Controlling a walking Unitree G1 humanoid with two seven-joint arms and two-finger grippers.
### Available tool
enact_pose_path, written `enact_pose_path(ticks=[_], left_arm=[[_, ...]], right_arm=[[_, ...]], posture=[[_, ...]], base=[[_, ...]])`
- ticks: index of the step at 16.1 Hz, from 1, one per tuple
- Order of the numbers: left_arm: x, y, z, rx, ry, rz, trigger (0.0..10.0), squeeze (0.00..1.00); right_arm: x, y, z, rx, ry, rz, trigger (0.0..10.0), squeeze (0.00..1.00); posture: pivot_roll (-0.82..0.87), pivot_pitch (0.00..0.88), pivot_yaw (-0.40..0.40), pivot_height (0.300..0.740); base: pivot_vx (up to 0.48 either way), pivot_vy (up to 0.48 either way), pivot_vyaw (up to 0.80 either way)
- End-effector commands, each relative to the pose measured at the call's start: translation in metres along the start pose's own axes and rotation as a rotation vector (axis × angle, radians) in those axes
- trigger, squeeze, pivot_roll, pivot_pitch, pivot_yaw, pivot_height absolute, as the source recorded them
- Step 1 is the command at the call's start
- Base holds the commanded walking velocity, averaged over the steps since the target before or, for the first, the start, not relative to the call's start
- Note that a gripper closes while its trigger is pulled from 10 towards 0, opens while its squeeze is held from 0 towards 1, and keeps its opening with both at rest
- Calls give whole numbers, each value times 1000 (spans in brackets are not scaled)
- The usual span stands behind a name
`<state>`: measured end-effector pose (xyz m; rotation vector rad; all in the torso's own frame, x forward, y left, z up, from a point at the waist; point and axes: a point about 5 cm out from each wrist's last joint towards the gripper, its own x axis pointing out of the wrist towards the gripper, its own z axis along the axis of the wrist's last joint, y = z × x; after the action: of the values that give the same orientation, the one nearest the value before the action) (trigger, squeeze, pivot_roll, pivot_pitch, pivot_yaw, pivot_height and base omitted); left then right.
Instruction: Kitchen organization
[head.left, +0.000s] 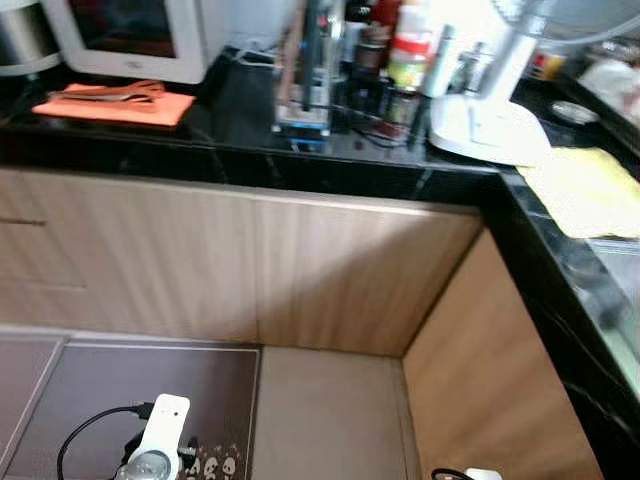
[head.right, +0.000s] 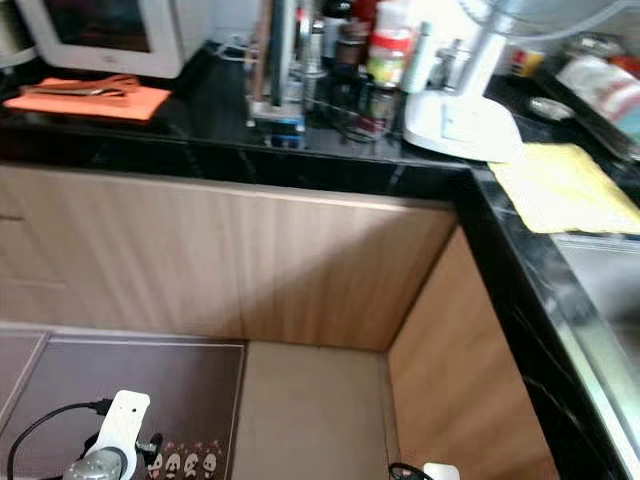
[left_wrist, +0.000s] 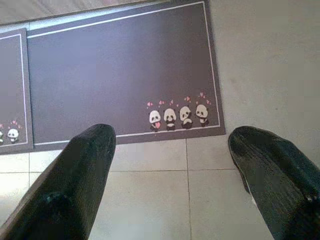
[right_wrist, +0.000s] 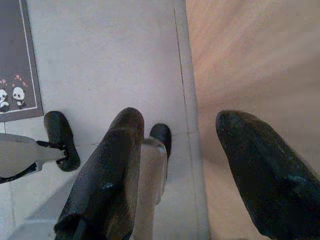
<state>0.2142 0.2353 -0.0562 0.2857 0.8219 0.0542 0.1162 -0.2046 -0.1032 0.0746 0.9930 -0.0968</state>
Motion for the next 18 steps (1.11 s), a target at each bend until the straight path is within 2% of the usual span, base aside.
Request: enact_pose_path(ticks=[1, 4, 5, 7, 9, 11, 18], left_arm=[[-1, -3, -7, 2, 30, -13, 10000, 0], [-1, -3, -6, 0, 27, -10, 10000, 0], [-1, -3, -6, -3, 27, -8, 10000, 0], [-1, -3, -6, -6, 27, -7, 10000, 0], [-1, -3, -6, -7, 27, -7, 10000, 0], [-1, -3, -5, -7, 27, -6, 10000, 0], [-1, -2, -5, -11, 28, -1, 10000, 0]], right_arm=[[0, -5, 1, 16, 0, -18, 10000, 0], [5, 15, 6, -14, 12, 19, 10000, 0], [7, 26, 8, -4, 12, 26, 10000, 0], [9, 33, 13, 8, 10, 28, 10000, 0], [9, 35, 15, 11, 10, 28, 10000, 0], [8, 29, 11, 14, 14, 20, 10000, 0], [8, 26, 10, 23, 13, 16, 10000, 0]], posture=[[37, 43, -67, 740], [35, 47, -67, 740], [36, 49, -67, 740], [36, 52, -67, 740], [37, 54, -67, 740], [38, 58, -69, 740], [42, 69, -70, 740]], base=[[0, 244, 0], [0, 244, 0], [0, 251, 0], [0, 251, 0], [0, 251, 0], [0, 251, 0], [0, 297, 0]])
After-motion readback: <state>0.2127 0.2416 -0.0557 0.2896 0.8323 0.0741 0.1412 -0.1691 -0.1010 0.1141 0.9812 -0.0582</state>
